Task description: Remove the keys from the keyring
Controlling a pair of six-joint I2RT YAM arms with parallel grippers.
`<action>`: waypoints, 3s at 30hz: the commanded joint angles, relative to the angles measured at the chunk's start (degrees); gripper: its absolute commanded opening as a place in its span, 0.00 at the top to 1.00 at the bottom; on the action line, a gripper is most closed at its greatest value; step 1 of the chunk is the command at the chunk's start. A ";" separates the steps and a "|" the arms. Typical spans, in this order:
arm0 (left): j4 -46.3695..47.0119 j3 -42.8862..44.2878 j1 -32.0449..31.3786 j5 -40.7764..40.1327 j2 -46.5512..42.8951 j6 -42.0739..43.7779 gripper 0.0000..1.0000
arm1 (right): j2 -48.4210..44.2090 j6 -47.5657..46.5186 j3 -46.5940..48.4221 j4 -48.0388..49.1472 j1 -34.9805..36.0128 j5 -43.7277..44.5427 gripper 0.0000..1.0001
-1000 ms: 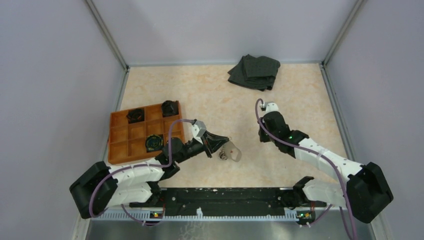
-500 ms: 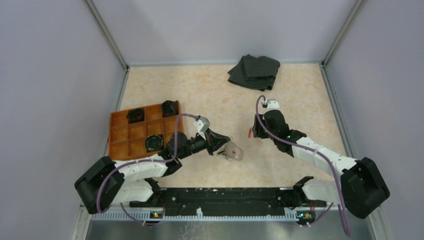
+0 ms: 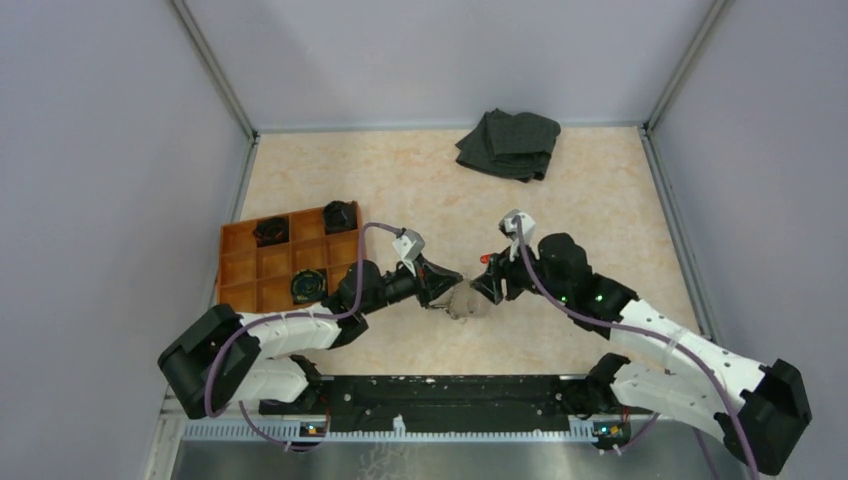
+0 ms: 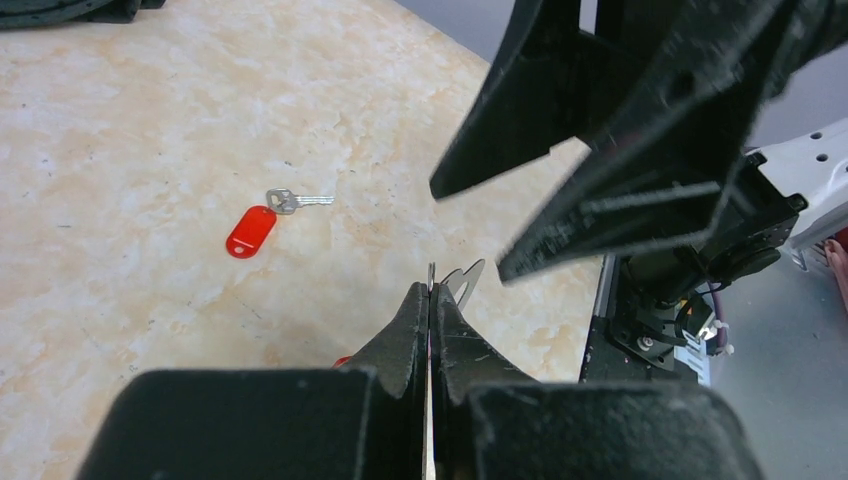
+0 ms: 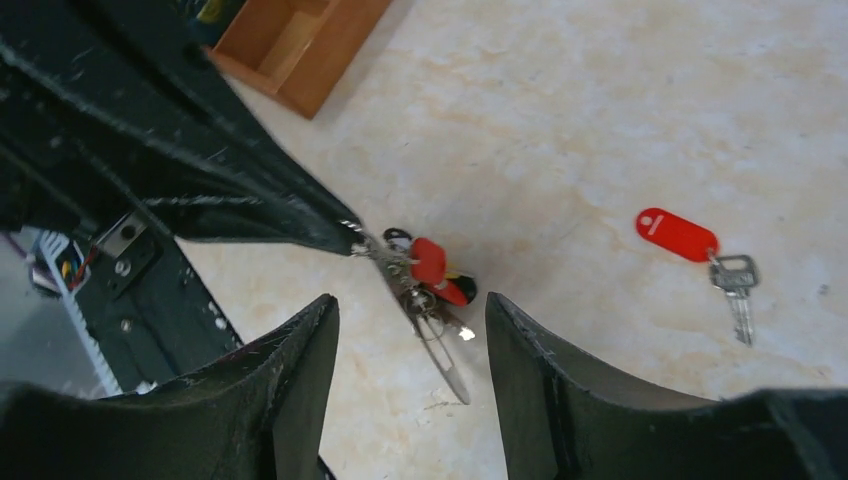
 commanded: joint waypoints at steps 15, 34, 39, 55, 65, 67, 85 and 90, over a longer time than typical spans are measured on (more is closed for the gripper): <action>4.34 1.59 0.24 2.06 0.22 -1.19 1.00 | 9.76 -5.58 5.93 -0.63 7.54 -3.72 0.65; -11.45 1.58 13.03 -1.86 -11.69 -24.78 0.21 | 5.77 30.06 1.63 11.39 7.54 16.23 1.00; -15.77 2.15 16.00 -1.56 -15.72 -29.21 0.02 | 3.76 40.15 -1.01 18.84 7.54 26.21 1.00; -6.26 -2.49 19.48 2.21 -8.19 -47.08 0.08 | 4.90 66.40 -11.92 40.98 7.54 39.56 1.00; 11.05 -4.11 19.23 2.34 1.14 -53.64 0.39 | 11.13 72.26 -13.00 47.65 9.45 38.28 1.00; 11.73 -3.52 19.23 2.48 2.28 -53.72 0.45 | 12.09 72.73 -12.91 48.56 10.03 38.20 1.00; -7.10 6.84 23.34 23.91 4.22 -46.82 1.00 | 1.22 53.84 -18.68 47.24 10.15 29.98 0.47; -12.74 10.37 24.61 36.02 5.51 -44.41 1.00 | -3.51 46.80 -24.06 49.97 8.79 22.03 0.30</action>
